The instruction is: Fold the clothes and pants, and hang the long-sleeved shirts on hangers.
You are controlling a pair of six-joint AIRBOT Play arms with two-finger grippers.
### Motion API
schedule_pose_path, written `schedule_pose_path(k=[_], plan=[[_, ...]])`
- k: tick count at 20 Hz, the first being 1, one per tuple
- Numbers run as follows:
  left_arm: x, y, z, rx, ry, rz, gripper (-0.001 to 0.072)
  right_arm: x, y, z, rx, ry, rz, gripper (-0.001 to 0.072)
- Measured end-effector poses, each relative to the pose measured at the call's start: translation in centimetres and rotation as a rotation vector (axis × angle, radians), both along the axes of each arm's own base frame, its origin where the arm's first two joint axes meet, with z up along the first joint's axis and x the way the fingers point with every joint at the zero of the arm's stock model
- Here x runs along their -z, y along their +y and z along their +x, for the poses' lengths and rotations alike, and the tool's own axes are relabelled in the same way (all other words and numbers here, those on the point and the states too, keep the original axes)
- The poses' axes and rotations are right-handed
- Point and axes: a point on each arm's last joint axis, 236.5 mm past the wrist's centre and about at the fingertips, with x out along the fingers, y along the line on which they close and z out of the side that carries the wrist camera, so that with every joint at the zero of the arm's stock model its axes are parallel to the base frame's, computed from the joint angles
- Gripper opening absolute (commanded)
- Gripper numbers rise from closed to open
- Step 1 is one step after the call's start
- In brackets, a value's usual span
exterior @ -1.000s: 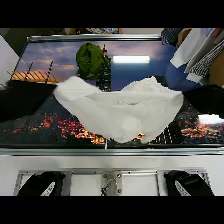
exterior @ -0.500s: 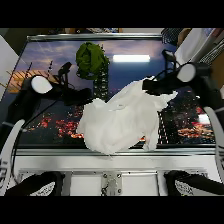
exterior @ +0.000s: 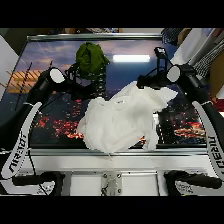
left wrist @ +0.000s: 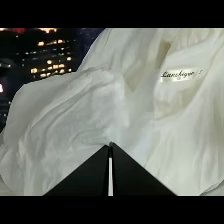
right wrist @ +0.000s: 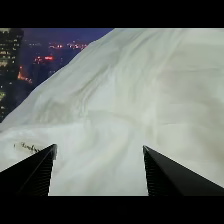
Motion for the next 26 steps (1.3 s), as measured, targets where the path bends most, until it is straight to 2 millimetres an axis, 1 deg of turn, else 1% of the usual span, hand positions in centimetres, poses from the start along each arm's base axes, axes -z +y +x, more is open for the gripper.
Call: schedule_pose_path(k=[2, 5, 7, 8, 9, 12, 15, 17, 18, 19, 20, 21, 23, 26], plan=[[0.1, -0.7, -0.2, 0.023, -0.004, 0.002, 0.0012, 1.0, 0.5, -0.8, -0.036, 0.020, -0.077, 0.0586], [0.1, -1.7, -0.7, 0.059, -0.013, 0.004, 0.0012, 3.8, 1.1, -1.3, -0.032, 0.069, -0.186, 0.0586], [0.1, -2.0, -0.8, 0.069, -0.016, 0.005, 0.0012, 5.6, 1.6, -0.8, -0.003, 0.095, -0.232, 0.0582], [0.1, -2.1, -0.8, 0.074, -0.017, 0.006, 0.0012, 6.3, 1.8, -0.3, 0.011, 0.103, -0.245, 0.0489], [0.1, -2.1, -0.9, 0.076, -0.017, 0.007, 0.0012, 7.0, 2.1, 0.1, 0.024, 0.112, -0.253, 0.0438], [0.2, -2.2, -1.0, 0.083, -0.014, 0.008, 0.0012, 8.8, 2.4, 1.3, 0.050, 0.139, -0.284, 0.0437], [0.2, -2.2, -1.1, 0.085, -0.012, 0.009, 0.0012, 10.2, 2.5, 1.7, 0.066, 0.165, -0.303, 0.0437], [0.2, -2.2, -1.1, 0.085, -0.011, 0.008, 0.0012, 11.0, 2.3, 1.9, 0.078, 0.178, -0.318, 0.0436], [0.2, -2.2, -1.1, 0.086, -0.011, 0.009, 0.0012, 11.3, 2.2, 1.9, 0.081, 0.181, -0.327, 0.0420], [0.2, -2.2, -1.2, 0.087, -0.009, 0.009, 0.0012, 11.6, 2.0, 1.9, 0.087, 0.191, -0.337, 0.0320], [0.2, -2.2, -1.2, 0.087, -0.008, 0.009, 0.0012, 11.9, 1.7, 1.8, 0.093, 0.199, -0.348, 0.0259], [0.2, -2.2, -1.3, 0.089, -0.006, 0.010, 0.0013, 12.2, 1.3, 1.6, 0.097, 0.211, -0.366, 0.0245], [0.3, -2.0, -1.3, 0.087, -0.003, 0.014, 0.0012, 12.5, 0.3, 1.1, 0.104, 0.236, -0.412, 0.0245], [0.4, -1.0, -1.1, 0.075, 0.004, 0.027, 0.0012, 12.3, -1.4, 0.1, 0.105, 0.274, -0.487, 0.0252]])
